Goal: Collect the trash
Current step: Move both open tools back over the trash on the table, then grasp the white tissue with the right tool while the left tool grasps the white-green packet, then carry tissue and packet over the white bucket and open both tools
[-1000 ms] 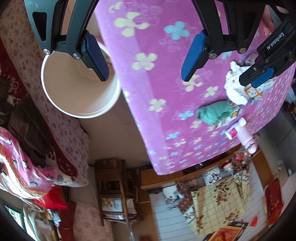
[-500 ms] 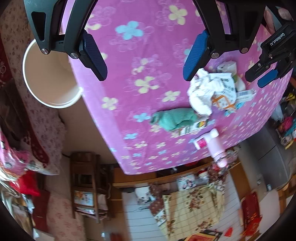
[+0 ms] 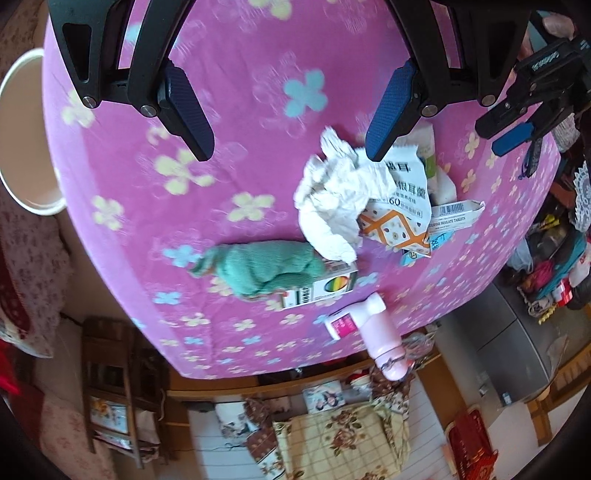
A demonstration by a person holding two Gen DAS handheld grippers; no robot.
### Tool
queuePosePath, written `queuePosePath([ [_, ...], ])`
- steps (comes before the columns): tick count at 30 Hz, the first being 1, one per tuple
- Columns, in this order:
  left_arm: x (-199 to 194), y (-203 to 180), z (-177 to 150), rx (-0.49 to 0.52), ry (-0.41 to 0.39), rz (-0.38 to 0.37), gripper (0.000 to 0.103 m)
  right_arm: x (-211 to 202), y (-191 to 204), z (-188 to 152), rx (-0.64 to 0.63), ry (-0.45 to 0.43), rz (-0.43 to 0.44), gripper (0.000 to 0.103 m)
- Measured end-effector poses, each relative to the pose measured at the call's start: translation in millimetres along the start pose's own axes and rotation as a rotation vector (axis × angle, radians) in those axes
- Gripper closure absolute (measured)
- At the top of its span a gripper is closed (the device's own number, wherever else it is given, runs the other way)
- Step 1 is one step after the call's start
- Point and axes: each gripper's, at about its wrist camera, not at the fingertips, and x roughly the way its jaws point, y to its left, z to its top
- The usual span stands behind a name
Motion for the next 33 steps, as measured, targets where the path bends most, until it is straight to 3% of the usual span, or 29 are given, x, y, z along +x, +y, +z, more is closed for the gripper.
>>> queuePosePath([
  [7, 15.6, -1.2, 5.8, -0.033, 0.023, -0.013, 0.036, 47.2, 6.0, 18.7, 0.01, 0.051, 0.041, 0.023],
  [10, 24.5, -5.6, 10.7, -0.04, 0.023, -0.014, 0.036, 60.6, 7.1, 23.2, 0.025, 0.052, 0.077, 0.037],
  [12, 33.3, -8.6, 14.2, -0.041, 0.03, -0.005, 0.036, 67.7, 7.3, 24.6, 0.027, 0.06, 0.096, 0.056],
  [17, 54.2, -14.6, 20.1, -0.048, 0.057, -0.031, 0.037, 65.0, 8.2, 23.6, -0.002, 0.022, 0.132, 0.079],
  [19, 59.3, -17.6, 20.8, -0.045, 0.061, -0.048, 0.038, 57.9, 6.8, 22.6, -0.01, 0.002, 0.133, 0.081],
  [21, 63.6, -21.3, 21.2, -0.042, 0.06, -0.055, 0.053, 51.4, 3.6, 22.3, -0.005, -0.007, 0.141, 0.082],
  [22, 66.1, -22.5, 21.5, -0.042, 0.068, -0.056, 0.066, 49.8, 2.7, 22.1, -0.005, -0.009, 0.141, 0.082],
  [25, 68.7, -21.5, 21.7, -0.059, 0.083, -0.086, 0.074, 39.7, -0.2, 19.7, -0.017, -0.017, 0.131, 0.083],
  [33, 31.4, -13.3, 14.3, 0.003, 0.064, -0.078, 0.079, 2.3, -10.8, 3.5, -0.01, -0.043, 0.147, 0.083],
])
